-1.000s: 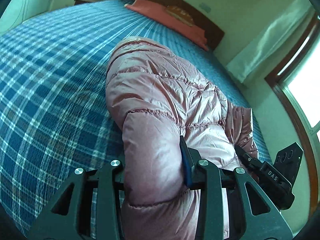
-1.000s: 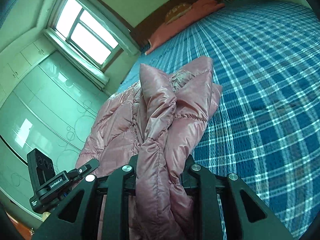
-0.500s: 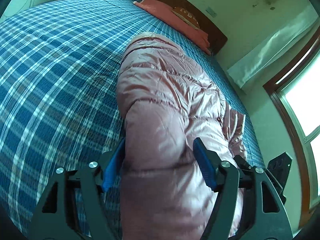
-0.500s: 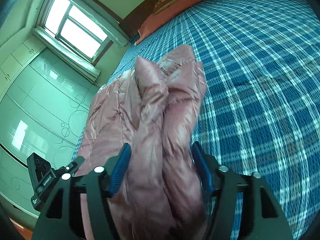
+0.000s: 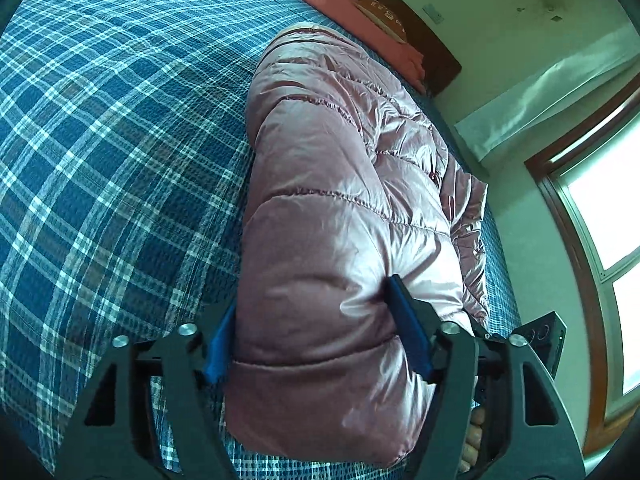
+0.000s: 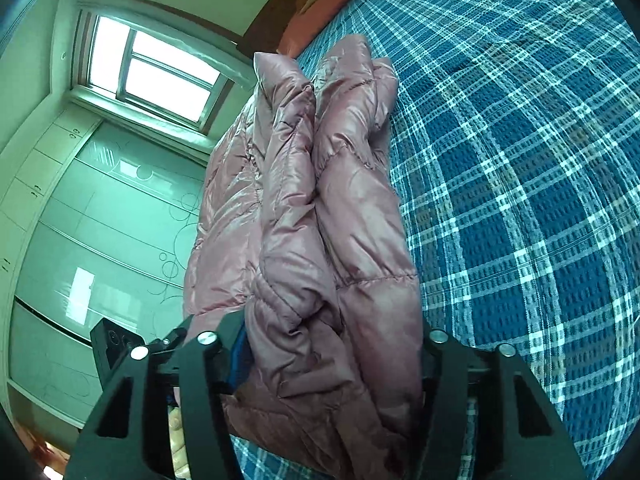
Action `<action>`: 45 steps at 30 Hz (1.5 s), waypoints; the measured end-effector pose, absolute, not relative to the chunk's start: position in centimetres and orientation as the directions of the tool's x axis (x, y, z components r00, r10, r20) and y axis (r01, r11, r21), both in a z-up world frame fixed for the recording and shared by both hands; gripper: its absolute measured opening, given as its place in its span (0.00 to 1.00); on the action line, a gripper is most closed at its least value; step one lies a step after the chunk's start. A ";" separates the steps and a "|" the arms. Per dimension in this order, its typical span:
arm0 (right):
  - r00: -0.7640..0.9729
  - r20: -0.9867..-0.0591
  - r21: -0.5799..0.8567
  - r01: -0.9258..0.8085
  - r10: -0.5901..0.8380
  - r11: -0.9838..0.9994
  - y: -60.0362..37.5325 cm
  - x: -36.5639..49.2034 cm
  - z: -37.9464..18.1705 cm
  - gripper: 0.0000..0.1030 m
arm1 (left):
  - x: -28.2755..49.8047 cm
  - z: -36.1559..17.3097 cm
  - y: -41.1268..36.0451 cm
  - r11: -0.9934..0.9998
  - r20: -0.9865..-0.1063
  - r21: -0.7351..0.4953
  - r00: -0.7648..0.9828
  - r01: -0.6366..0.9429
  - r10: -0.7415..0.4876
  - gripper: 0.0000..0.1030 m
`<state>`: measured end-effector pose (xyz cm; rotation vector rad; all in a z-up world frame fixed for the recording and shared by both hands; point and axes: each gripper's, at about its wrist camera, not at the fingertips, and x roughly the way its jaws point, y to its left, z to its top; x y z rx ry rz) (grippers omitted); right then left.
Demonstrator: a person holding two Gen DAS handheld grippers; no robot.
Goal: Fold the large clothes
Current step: 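Lift the held jacket end with both grippers and roll it over the body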
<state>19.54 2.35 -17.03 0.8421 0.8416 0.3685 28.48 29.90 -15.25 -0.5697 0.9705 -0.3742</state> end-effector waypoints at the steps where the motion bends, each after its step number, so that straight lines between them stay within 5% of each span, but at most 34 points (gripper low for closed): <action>1: 0.632 -0.503 0.773 0.025 0.589 0.634 2.4 19.4 -16.8 0.40 | 28.5 -15.2 29.9 0.797 -0.667 -0.602 0.518 0.048 -0.536 0.56; 9: 0.644 -0.495 0.762 -0.001 0.583 0.648 2.4 18.2 -15.0 0.28 | 28.0 -14.5 30.1 0.796 -0.664 -0.600 0.507 0.077 -0.550 0.41; 36: 0.645 -0.505 0.749 -0.001 0.573 0.662 0.7 14.4 -16.5 0.27 | 24.3 -15.5 29.4 0.795 -0.660 -0.590 0.481 0.142 -0.576 0.42; 43: 0.641 -0.523 0.726 -0.010 0.561 0.688 0.8 13.8 -15.8 0.42 | 23.9 -15.2 30.8 0.774 -0.640 -0.620 0.490 0.125 -0.592 0.56; 45: 0.644 -0.528 0.724 0.000 0.554 0.690 0.5 13.6 -15.5 0.54 | 23.9 -14.7 31.3 0.787 -0.647 -0.603 0.499 0.127 -0.576 0.62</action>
